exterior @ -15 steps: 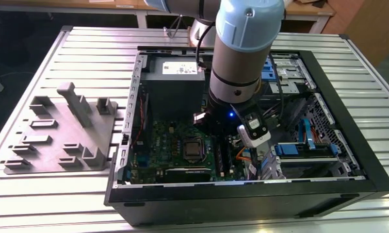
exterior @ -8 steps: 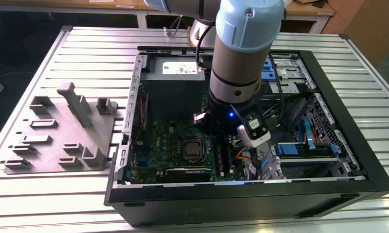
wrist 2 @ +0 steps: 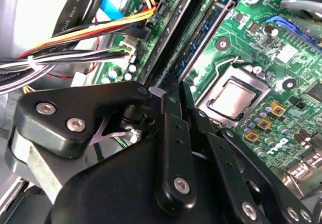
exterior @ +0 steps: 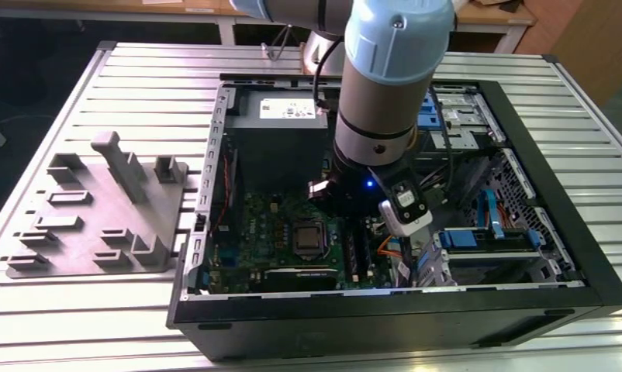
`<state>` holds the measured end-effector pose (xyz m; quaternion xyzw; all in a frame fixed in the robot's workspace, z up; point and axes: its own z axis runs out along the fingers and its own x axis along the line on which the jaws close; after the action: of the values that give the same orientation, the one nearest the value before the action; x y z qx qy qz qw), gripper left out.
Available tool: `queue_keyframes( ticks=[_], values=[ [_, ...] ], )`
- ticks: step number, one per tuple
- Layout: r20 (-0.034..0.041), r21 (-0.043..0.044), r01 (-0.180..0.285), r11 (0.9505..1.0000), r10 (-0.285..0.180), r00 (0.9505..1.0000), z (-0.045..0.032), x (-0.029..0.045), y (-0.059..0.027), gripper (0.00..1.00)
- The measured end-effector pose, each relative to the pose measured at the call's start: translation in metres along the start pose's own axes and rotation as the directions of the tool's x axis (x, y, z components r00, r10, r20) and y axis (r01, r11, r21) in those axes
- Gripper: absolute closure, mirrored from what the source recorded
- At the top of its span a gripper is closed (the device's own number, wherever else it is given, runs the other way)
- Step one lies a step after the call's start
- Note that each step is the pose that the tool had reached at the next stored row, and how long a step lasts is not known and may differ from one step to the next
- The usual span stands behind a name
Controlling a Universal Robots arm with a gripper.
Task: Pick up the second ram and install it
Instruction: 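Insert the second ram into the second slot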
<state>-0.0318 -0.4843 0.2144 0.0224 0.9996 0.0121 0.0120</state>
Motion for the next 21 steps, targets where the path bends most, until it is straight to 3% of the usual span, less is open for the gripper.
queue_keyframes(
  ticks=[10, 13, 21],
  values=[
    [0.0001, 0.0000, 0.000, 1.0000, 0.000, 1.0000, -0.0312, -0.0007, 0.0008, 0.84],
    [0.0006, 0.0000, 0.000, 1.0000, 0.000, 1.0000, -0.0347, -0.0009, 0.0009, 0.84],
    [0.0010, 0.0000, 0.000, 1.0000, 0.000, 1.0000, -0.0351, -0.0008, 0.0009, 0.84]
  ],
)
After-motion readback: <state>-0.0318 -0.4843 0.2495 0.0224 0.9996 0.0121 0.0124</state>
